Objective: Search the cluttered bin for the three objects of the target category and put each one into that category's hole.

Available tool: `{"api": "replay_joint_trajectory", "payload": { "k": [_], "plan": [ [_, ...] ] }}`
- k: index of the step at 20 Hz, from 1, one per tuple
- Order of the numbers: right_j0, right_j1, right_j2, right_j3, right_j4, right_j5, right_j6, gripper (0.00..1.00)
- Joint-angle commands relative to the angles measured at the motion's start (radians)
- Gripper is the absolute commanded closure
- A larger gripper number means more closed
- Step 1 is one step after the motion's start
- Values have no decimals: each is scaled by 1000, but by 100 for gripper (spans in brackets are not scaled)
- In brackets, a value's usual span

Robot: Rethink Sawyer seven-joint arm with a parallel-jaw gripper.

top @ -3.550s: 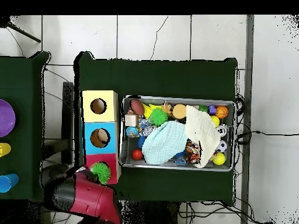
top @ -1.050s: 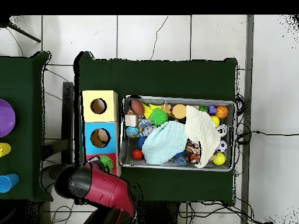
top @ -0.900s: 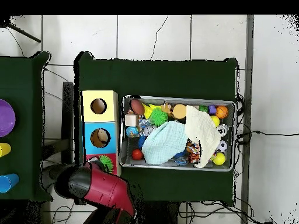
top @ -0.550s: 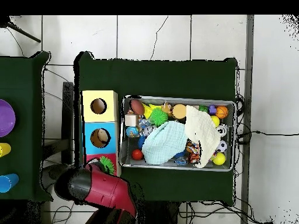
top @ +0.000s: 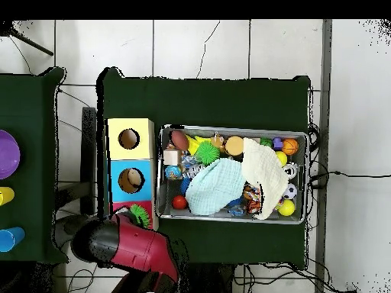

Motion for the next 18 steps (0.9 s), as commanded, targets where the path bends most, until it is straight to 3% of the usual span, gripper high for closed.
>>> {"api": "replay_joint_trajectory", "payload": {
  "k": [1,8,18],
  "plan": [
    [-28,43,38,46,-36,-88,128,0],
    [51,-33,-26,29,-28,47,183,0],
    [70,-26,-35,36,-17,30,172,0]
  ]
}}
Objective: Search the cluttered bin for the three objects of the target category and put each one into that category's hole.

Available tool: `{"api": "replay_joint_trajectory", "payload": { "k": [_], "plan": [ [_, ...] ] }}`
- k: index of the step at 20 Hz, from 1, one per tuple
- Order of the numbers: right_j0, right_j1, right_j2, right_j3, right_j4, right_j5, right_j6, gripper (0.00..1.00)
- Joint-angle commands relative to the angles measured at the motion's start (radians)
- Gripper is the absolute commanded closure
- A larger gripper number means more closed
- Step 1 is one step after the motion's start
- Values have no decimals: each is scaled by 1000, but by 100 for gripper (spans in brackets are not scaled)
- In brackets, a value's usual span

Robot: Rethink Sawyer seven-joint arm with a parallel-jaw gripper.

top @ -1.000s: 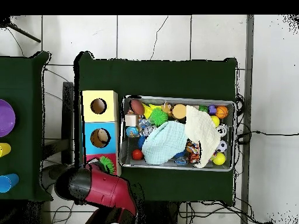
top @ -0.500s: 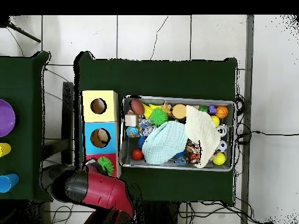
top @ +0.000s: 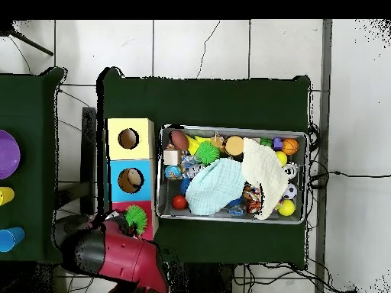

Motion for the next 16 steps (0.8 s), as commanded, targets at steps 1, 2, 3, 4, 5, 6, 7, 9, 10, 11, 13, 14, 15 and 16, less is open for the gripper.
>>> {"api": "replay_joint_trajectory", "payload": {
  "k": [1,2,3,4,5,6,7,9,10,11,13,14,15,16],
  "plan": [
    [-14,18,20,37,-17,24,166,0],
    [-17,19,21,40,-18,18,160,0],
    [-19,19,22,42,-18,15,158,0],
    [-23,19,24,44,-19,10,155,0],
    [-24,19,24,44,-19,9,154,0],
    [-27,18,27,47,-20,6,151,0],
    [-28,18,28,47,-19,4,151,0],
    [-27,23,26,44,-18,0,155,0],
    [-37,23,44,54,-9,-22,152,0],
    [-37,26,43,52,-9,-24,152,0],
    [-32,24,41,52,-9,-20,157,0],
    [-26,18,36,53,-9,-12,161,0],
    [-25,11,37,55,-8,-8,161,0],
    [-25,-4,37,60,-6,8,160,0]
  ]
}}
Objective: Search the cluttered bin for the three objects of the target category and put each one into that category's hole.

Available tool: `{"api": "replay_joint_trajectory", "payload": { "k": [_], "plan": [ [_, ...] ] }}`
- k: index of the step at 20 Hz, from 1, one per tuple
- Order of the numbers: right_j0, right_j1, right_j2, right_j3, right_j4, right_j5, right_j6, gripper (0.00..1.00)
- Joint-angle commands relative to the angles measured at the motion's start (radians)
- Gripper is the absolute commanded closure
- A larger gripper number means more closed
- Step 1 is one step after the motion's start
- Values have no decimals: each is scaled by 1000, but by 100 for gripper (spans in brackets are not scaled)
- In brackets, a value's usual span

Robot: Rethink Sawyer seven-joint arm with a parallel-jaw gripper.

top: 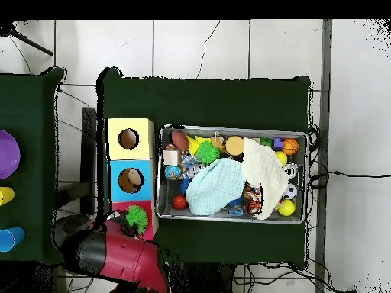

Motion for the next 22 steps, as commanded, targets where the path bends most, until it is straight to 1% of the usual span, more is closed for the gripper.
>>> {"api": "replay_joint_trajectory", "payload": {
  "k": [1,2,7,9,11,14,19,22],
  "plan": [
    [-19,-15,35,56,-5,25,163,0],
    [-7,-30,19,48,-11,62,171,0],
    [16,-96,-17,41,-26,146,182,0],
    [42,-125,-59,14,-49,206,196,0],
    [50,-147,-82,-14,-64,264,199,0],
    [55,-157,-100,-36,-75,299,194,0],
    [51,-157,-113,-33,-95,298,170,0],
    [28,-155,-94,-11,-92,240,141,0]
  ]
}}
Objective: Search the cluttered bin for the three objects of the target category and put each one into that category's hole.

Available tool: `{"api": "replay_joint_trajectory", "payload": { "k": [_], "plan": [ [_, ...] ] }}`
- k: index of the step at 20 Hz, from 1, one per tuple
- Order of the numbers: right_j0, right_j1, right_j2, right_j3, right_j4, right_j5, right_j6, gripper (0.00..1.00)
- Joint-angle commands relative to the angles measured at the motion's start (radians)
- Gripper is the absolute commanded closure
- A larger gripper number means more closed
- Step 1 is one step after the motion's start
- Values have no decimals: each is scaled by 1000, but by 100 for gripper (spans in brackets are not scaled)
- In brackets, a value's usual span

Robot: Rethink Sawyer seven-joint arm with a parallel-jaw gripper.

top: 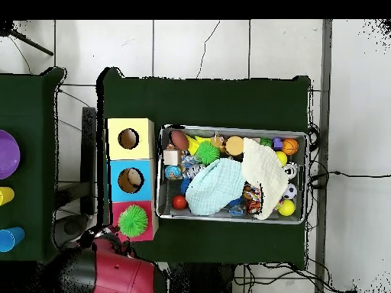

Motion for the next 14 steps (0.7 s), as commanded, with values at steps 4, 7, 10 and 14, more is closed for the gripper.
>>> {"api": "replay_joint_trajectory", "payload": {
  "k": [4,7,10,14],
  "plan": [
    [-44,-5,11,-10,-52,21,144,0],
    [-40,-1,9,-16,-56,25,153,0],
    [-33,4,8,-17,-55,18,164,0],
    [-28,13,7,-23,-56,12,172,0]
  ]
}}
